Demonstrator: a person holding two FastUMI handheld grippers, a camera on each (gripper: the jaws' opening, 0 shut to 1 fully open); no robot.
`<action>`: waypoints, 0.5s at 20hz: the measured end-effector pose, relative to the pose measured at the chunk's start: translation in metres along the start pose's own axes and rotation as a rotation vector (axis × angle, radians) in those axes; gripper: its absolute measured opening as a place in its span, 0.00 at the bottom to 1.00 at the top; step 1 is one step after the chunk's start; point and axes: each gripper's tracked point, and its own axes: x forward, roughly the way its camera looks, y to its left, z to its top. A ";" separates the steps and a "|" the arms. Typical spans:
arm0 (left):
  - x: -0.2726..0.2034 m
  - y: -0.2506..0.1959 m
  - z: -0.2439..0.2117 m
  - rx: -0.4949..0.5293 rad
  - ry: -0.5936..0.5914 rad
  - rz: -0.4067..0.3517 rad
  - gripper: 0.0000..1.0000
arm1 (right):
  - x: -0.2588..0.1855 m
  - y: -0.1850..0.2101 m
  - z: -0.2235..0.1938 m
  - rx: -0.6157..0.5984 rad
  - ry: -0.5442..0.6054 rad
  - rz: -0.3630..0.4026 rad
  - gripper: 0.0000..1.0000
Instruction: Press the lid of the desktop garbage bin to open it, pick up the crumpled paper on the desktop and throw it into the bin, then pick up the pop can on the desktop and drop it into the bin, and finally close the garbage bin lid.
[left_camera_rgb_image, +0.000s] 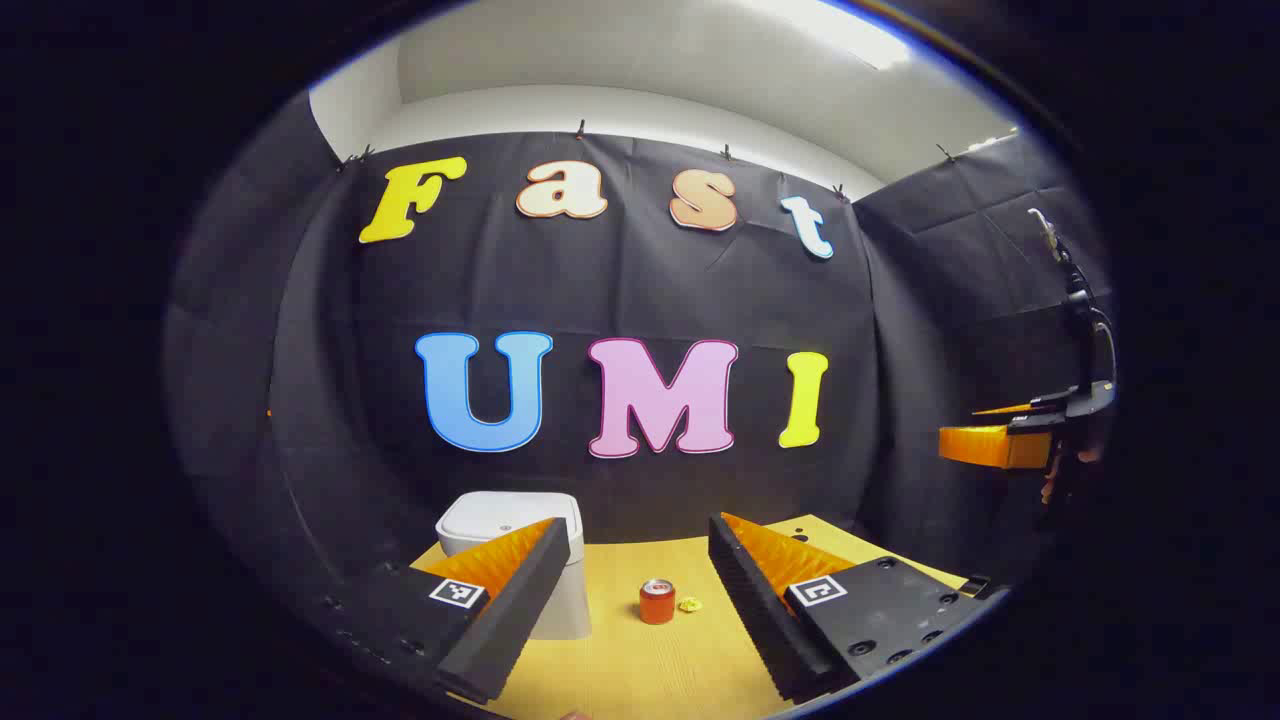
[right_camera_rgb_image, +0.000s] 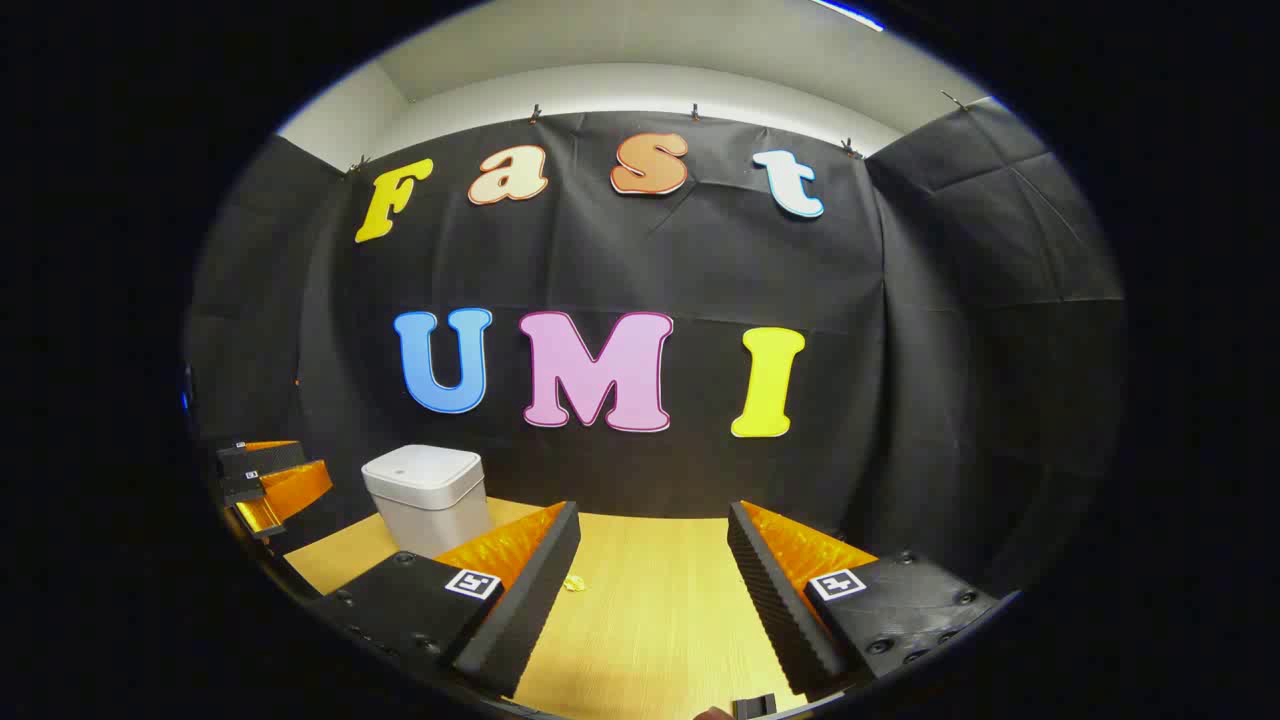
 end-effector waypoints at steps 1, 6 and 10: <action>0.000 0.003 -0.001 -0.006 0.003 0.006 0.95 | 0.001 0.000 0.001 -0.006 -0.004 0.000 0.95; 0.000 0.017 -0.010 -0.022 0.030 0.045 0.95 | 0.001 0.000 0.001 -0.011 -0.005 -0.004 0.95; 0.003 0.021 -0.009 -0.021 0.036 0.063 0.94 | -0.002 -0.006 -0.001 -0.018 0.000 -0.015 1.00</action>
